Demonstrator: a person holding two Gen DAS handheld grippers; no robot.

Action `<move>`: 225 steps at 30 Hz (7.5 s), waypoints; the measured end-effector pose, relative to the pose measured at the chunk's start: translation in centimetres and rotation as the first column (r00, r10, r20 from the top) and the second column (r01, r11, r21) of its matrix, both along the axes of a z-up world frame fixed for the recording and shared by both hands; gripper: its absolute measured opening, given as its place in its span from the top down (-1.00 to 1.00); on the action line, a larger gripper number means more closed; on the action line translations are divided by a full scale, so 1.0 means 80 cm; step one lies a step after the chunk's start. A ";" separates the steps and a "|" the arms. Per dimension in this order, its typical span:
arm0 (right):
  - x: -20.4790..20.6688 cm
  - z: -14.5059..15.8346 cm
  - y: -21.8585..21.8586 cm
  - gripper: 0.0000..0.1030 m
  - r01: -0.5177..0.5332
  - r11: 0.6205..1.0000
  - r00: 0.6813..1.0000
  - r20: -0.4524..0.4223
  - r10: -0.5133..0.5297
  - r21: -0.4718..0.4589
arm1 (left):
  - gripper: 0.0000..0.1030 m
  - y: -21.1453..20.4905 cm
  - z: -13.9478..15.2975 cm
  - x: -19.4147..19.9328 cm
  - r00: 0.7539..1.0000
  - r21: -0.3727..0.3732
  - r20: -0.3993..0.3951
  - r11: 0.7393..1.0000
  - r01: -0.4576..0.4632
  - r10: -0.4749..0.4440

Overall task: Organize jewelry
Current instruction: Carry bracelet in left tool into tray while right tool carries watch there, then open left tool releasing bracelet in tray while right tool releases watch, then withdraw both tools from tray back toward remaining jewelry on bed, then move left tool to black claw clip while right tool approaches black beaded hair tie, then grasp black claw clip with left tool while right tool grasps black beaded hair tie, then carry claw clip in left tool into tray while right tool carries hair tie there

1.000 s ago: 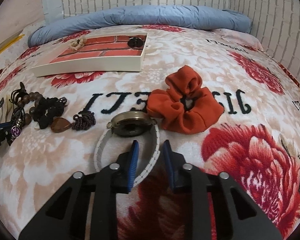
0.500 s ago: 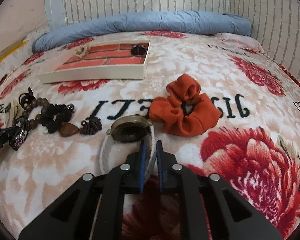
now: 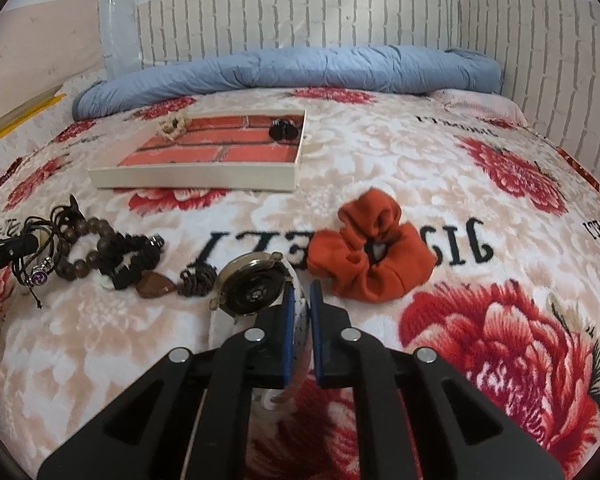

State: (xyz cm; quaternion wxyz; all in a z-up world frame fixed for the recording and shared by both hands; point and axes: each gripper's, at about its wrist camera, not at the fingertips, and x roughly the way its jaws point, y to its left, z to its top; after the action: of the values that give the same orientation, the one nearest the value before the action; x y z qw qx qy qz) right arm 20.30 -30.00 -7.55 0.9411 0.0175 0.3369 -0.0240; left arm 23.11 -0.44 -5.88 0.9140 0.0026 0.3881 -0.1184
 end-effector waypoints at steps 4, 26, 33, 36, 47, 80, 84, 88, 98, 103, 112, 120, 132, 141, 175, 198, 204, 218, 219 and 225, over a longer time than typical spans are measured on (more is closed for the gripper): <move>0.007 0.015 0.004 0.85 -0.009 1.000 1.000 0.030 0.008 0.008 | 0.85 -0.006 0.014 0.006 1.000 -0.007 0.022 1.000 0.005 -0.004; 0.293 0.052 0.046 0.85 -0.008 0.999 1.000 0.006 0.008 0.043 | 0.85 -0.063 0.073 0.265 0.996 0.072 0.080 0.997 -0.030 0.024; 0.367 0.021 0.063 0.85 0.002 1.000 0.994 -0.106 -0.001 0.009 | 0.85 -0.059 0.023 0.350 0.994 0.047 -0.100 0.998 -0.041 0.045; 0.390 0.014 0.065 0.85 0.017 1.000 0.990 -0.143 -0.015 0.013 | 0.85 -0.062 0.014 0.366 0.993 0.081 -0.106 0.996 -0.034 0.043; 0.441 -0.005 0.060 0.86 0.059 0.998 0.974 -0.218 -0.051 0.029 | 0.85 -0.064 -0.016 0.426 0.982 0.149 -0.182 0.988 -0.025 0.053; 0.252 0.120 0.010 -0.82 0.053 0.999 0.998 -0.027 -0.054 -0.006 | -0.90 0.011 0.109 0.262 0.999 0.044 -0.030 0.998 -0.044 0.046; 0.208 0.131 0.008 -0.85 0.074 0.997 0.997 0.000 -0.074 0.012 | -0.90 0.036 0.127 0.211 0.997 0.040 0.016 0.997 -0.072 0.072; 0.167 0.136 0.011 -0.85 0.087 0.996 0.996 0.010 -0.087 0.026 | -0.90 0.056 0.137 0.163 0.995 0.039 0.041 0.995 -0.092 0.090; 0.073 0.137 0.049 -0.86 0.047 0.998 0.999 0.028 -0.046 -0.049 | -0.90 0.095 0.133 0.068 0.992 0.038 0.031 0.992 -0.123 0.122; 0.044 0.134 0.056 -0.86 0.029 1.000 0.999 0.027 -0.029 -0.009 | -0.90 0.103 0.127 0.044 0.994 0.033 -0.013 0.993 -0.111 0.112; 0.040 0.092 0.071 -0.86 0.040 0.998 0.998 0.045 -0.038 -0.055 | -0.90 0.107 0.107 0.043 0.989 0.044 0.019 0.988 -0.150 0.149; 0.055 0.073 0.090 -0.86 0.007 0.995 0.999 0.046 -0.002 -0.103 | -0.90 0.093 0.067 0.059 0.990 0.052 0.025 0.989 -0.139 0.138; 0.080 0.042 0.098 -0.85 0.011 0.993 1.000 -0.020 -0.014 -0.120 | -0.90 0.101 0.019 0.091 0.990 0.043 -0.059 0.991 -0.127 0.129; 0.085 0.027 0.081 -0.84 0.007 0.994 0.998 -0.067 -0.014 -0.106 | -0.90 0.071 0.018 0.102 0.993 0.012 -0.075 0.996 -0.089 0.090; 0.114 -0.020 0.134 -0.06 -0.114 0.993 0.970 -0.219 0.110 -0.007 | -0.31 0.023 -0.036 0.142 0.984 0.027 -0.174 0.999 -0.035 0.039; 0.129 -0.028 0.145 0.78 -0.172 0.984 0.958 -0.226 0.178 0.046 | 0.06 0.032 -0.031 0.150 0.986 -0.015 -0.163 0.999 -0.034 0.031; 0.123 -0.016 0.146 0.84 -0.175 0.984 0.968 -0.176 0.177 0.027 | 0.07 0.034 -0.025 0.145 0.989 -0.023 -0.143 0.999 -0.037 0.033; 0.135 0.040 0.129 0.85 -0.178 0.984 0.982 -0.071 0.177 -0.015 | 0.07 0.032 0.020 0.148 0.996 -0.054 -0.079 0.998 -0.035 0.030; 0.140 0.045 0.127 0.85 -0.175 0.984 0.983 -0.064 0.174 -0.017 | 0.07 0.030 0.026 0.152 0.997 -0.054 -0.073 0.998 -0.034 0.030; 0.174 0.089 0.103 0.85 -0.143 0.989 0.990 0.004 0.144 -0.022 | 0.07 0.015 0.051 0.181 0.999 -0.038 -0.039 0.998 -0.040 0.039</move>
State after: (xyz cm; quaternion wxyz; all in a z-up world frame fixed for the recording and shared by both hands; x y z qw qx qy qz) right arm 34.19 -21.74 -0.47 0.9415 -0.0171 0.3342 0.0402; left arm 37.62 0.77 -1.78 0.9085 -0.0248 0.4029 -0.1078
